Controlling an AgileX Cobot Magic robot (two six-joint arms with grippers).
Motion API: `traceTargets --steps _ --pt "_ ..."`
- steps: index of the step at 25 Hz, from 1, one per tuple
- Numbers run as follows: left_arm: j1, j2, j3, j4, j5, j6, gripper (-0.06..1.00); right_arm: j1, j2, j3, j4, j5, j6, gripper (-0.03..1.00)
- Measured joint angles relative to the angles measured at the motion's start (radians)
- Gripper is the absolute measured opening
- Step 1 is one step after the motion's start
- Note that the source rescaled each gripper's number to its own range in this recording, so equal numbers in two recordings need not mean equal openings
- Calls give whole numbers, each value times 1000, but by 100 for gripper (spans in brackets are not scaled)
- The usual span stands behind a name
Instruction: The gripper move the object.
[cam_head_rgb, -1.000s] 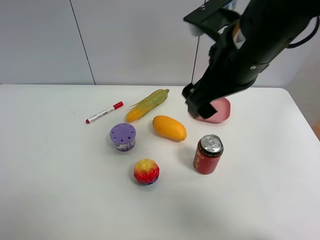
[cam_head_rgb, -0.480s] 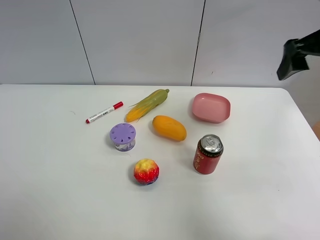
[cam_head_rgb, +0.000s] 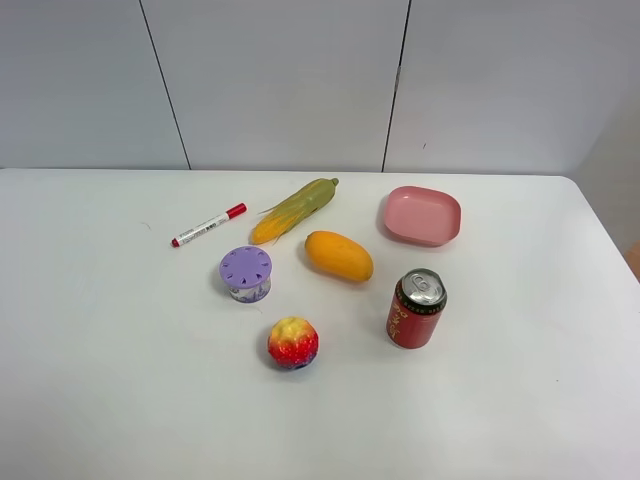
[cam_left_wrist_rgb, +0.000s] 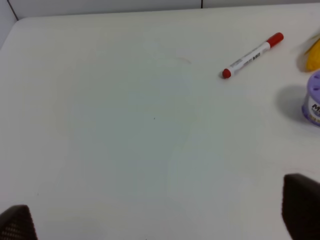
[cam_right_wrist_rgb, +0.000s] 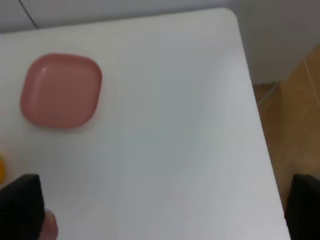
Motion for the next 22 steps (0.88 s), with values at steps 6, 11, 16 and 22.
traceTargets --steps 6,11,16,22 --pt "0 0 0 0 0 0 100 0 -302 185 -28 -1 7 91" --pt "0 0 0 0 0 0 100 0 -581 472 -69 -88 -2 91" --pt "0 0 0 0 0 0 100 0 -806 703 -50 -231 -3 91" --pt "0 0 0 0 0 0 100 0 -955 846 -1 -218 -3 91"
